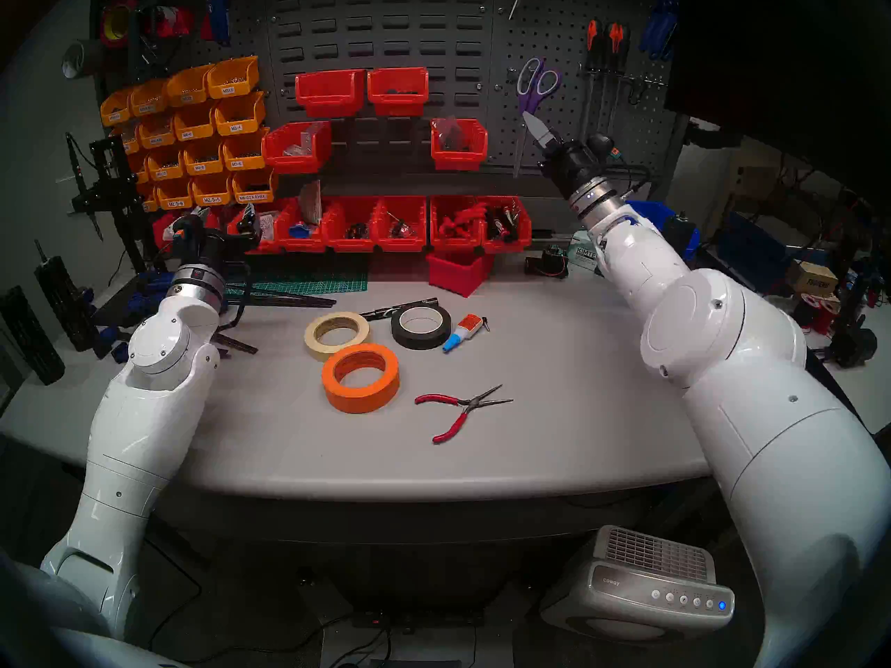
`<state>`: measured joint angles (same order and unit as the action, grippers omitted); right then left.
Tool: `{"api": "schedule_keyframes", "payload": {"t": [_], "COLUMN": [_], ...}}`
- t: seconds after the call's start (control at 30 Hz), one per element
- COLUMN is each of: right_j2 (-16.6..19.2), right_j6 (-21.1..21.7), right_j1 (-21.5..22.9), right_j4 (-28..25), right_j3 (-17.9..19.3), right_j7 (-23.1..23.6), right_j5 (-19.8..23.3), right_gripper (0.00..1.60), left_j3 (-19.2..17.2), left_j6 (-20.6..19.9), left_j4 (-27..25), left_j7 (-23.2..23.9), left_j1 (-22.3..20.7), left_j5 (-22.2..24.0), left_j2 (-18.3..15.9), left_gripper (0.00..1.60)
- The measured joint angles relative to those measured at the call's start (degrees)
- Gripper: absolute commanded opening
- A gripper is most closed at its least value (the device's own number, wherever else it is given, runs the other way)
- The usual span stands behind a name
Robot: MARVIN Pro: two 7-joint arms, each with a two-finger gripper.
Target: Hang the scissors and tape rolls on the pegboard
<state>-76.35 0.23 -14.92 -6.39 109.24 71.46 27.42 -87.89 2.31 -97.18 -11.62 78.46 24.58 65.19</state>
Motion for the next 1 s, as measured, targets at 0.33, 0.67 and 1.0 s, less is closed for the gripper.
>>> {"api": "schedule_keyframes", "payload": {"t": [0.33,0.67,1.0], "right_j2": [-0.41,-0.78,-0.81], "right_j6": [0.73,1.29,1.59], "right_j1": [0.17,0.35,0.32], "right_j4": [-0.05,-0.05,-0.01], "right_j3": [0.00,0.12,0.31], "right_j7": [0.08,-0.11,-0.24], "right_j5": [0.00,0.03,0.04], "right_gripper": [0.00,0.00,0.00], "left_j3": [0.00,0.00,0.00], "left_j6": [-0.02,-0.04,-0.05], "left_j4": [0.01,0.03,0.03], "left_j7": [0.00,0.00,0.00], "left_j1": [0.02,0.03,0.04], "left_j5": [0.00,0.00,0.00], "left_j2": [0.00,0.00,-0.01], "left_gripper": [1.60,1.60,1.60]}}
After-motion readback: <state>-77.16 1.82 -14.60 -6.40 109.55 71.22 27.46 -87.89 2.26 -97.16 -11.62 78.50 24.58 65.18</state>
